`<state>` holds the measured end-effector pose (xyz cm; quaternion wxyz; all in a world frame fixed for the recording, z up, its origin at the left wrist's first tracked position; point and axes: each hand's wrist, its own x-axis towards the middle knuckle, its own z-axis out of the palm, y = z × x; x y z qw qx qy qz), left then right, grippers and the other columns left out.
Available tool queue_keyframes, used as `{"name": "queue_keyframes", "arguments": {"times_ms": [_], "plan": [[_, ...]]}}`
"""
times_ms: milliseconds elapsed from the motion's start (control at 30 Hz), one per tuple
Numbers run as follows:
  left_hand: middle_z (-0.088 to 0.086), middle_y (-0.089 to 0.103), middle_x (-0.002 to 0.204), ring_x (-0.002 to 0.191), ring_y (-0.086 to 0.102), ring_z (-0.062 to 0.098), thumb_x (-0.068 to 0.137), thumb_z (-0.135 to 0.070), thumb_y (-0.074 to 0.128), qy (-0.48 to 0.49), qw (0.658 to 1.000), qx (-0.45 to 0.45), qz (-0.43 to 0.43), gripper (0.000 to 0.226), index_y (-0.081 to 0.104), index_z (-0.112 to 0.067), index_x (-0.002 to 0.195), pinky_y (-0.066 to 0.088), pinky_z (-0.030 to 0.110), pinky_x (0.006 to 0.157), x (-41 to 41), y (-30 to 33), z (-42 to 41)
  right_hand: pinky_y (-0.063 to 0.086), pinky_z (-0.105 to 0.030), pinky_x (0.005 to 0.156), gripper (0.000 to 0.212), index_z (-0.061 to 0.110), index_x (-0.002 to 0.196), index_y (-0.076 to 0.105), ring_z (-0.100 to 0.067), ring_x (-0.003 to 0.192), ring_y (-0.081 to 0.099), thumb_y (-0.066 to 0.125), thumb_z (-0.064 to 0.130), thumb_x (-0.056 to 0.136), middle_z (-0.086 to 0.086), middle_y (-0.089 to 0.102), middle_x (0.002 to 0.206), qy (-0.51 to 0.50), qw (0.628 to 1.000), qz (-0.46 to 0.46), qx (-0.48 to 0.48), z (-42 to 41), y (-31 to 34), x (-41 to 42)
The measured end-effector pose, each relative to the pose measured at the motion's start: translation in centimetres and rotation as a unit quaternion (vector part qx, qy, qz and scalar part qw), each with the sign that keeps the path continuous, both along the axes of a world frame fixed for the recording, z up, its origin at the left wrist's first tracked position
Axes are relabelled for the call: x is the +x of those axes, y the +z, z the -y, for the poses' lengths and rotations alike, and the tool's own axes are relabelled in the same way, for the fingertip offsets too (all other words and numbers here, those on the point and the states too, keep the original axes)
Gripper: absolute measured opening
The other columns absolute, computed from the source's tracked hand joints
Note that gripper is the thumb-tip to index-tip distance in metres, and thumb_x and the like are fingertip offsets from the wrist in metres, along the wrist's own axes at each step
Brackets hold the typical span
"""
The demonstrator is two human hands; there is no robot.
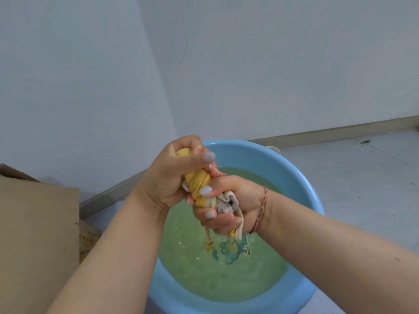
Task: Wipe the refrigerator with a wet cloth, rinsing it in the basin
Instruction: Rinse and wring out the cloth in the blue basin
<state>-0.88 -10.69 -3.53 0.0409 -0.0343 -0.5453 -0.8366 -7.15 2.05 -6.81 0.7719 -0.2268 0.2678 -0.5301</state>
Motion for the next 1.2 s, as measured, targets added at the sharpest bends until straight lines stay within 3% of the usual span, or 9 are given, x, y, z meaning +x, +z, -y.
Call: {"name": "queue_keyframes", "arguments": {"times_ms": [67, 233, 300, 400, 633, 800, 1067, 1133, 1200], "plan": [[0.007, 0.051, 0.047, 0.045, 0.054, 0.02, 0.069, -0.007, 0.078, 0.107, 0.989, -0.083, 0.056, 0.036, 0.045, -0.011, 0.053, 0.053, 0.031, 0.058, -0.6, 0.2, -0.8, 0.024, -0.009, 0.03, 0.009, 0.011, 0.068, 0.059, -0.006, 0.03, 0.036, 0.067, 0.009, 0.073, -0.001, 0.05, 0.05, -0.09, 0.978, -0.17, 0.077, -0.3, 0.9, -0.1], [0.005, 0.038, 0.039, 0.036, 0.041, 0.017, 0.081, 0.002, 0.066, 0.269, 0.94, -0.109, 0.177, 0.046, 0.035, -0.012, 0.051, 0.042, 0.024, 0.048, -2.8, -3.3, -2.2, 0.022, -0.011, 0.037, 0.011, 0.009, 0.082, 0.048, -0.01, 0.03, 0.029, 0.057, 0.003, 0.083, -0.003, 0.041, 0.049, -0.211, 0.853, -0.422, 0.223, 0.7, -0.6, 1.3], [0.006, 0.036, 0.041, 0.033, 0.04, 0.016, 0.08, 0.006, 0.064, 0.3, 0.924, -0.113, 0.211, 0.046, 0.034, -0.013, 0.05, 0.039, 0.022, 0.047, -3.3, -4.9, -2.5, 0.029, -0.018, 0.04, 0.015, 0.017, 0.082, 0.046, -0.011, 0.039, 0.039, 0.057, 0.007, 0.084, 0.001, 0.041, 0.056, -0.19, 0.777, -0.553, 0.232, 1.0, -1.5, 1.2], [0.006, 0.033, 0.041, 0.028, 0.038, 0.016, 0.076, 0.011, 0.057, 0.336, 0.898, -0.116, 0.257, 0.044, 0.034, -0.013, 0.048, 0.043, 0.027, 0.051, -3.6, -6.3, -3.4, 0.036, -0.023, 0.064, 0.004, 0.017, 0.088, 0.051, -0.02, 0.074, 0.048, 0.051, 0.014, 0.091, -0.002, 0.043, 0.071, -0.112, 0.646, -0.728, 0.201, 1.2, -2.5, 1.4], [0.006, 0.038, 0.04, 0.037, 0.036, 0.019, 0.076, 0.009, 0.049, 0.404, 0.847, -0.011, 0.345, 0.022, 0.044, -0.006, 0.061, 0.04, 0.032, 0.055, -4.0, -7.1, -4.5, 0.042, -0.028, 0.063, 0.027, 0.017, 0.113, 0.049, -0.023, 0.072, 0.052, 0.048, 0.024, 0.087, 0.0, 0.056, 0.083, -0.154, 0.552, -0.773, 0.271, 0.4, -5.6, 0.8], [0.007, 0.036, 0.057, 0.042, 0.033, 0.018, 0.085, 0.003, 0.05, 0.424, 0.815, 0.119, 0.376, 0.016, 0.046, -0.005, 0.072, 0.039, 0.025, 0.044, -4.4, -6.8, -4.6, 0.039, -0.027, 0.058, 0.022, 0.014, 0.106, 0.047, -0.023, 0.063, 0.049, 0.048, 0.023, 0.086, 0.007, 0.04, 0.063, -0.152, 0.484, -0.832, 0.225, -0.1, -6.2, 0.3], [0.005, 0.043, 0.066, 0.052, 0.045, 0.018, 0.09, -0.012, 0.058, 0.351, 0.83, 0.177, 0.396, 0.017, 0.048, -0.009, 0.077, 0.047, 0.027, 0.05, -4.8, -6.7, -3.1, 0.038, -0.026, 0.052, 0.022, 0.018, 0.096, 0.035, -0.022, 0.059, 0.049, 0.053, 0.023, 0.084, 0.005, 0.044, 0.066, -0.165, 0.44, -0.86, 0.198, -0.1, -5.7, -0.2], [0.007, 0.056, 0.082, 0.07, 0.059, 0.023, 0.089, -0.028, 0.066, 0.288, 0.854, 0.165, 0.401, 0.022, 0.054, -0.01, 0.09, 0.054, 0.037, 0.07, -4.8, -6.2, -2.5, 0.038, -0.029, 0.057, 0.033, 0.017, 0.098, 0.032, -0.023, 0.068, 0.049, 0.059, 0.019, 0.08, 0.002, 0.046, 0.085, -0.198, 0.464, -0.84, 0.198, 0.0, -5.1, -1.1], [0.011, 0.063, 0.09, 0.081, 0.064, 0.026, 0.084, -0.033, 0.072, 0.251, 0.866, 0.128, 0.412, 0.029, 0.057, -0.01, 0.094, 0.054, 0.043, 0.077, -4.6, -6.1, -1.8, 0.039, -0.029, 0.064, 0.045, 0.016, 0.108, 0.037, -0.02, 0.078, 0.048, 0.068, 0.017, 0.075, 0.001, 0.037, 0.1, -0.238, 0.54, -0.784, 0.194, 0.1, -4.3, -2.3]]}}
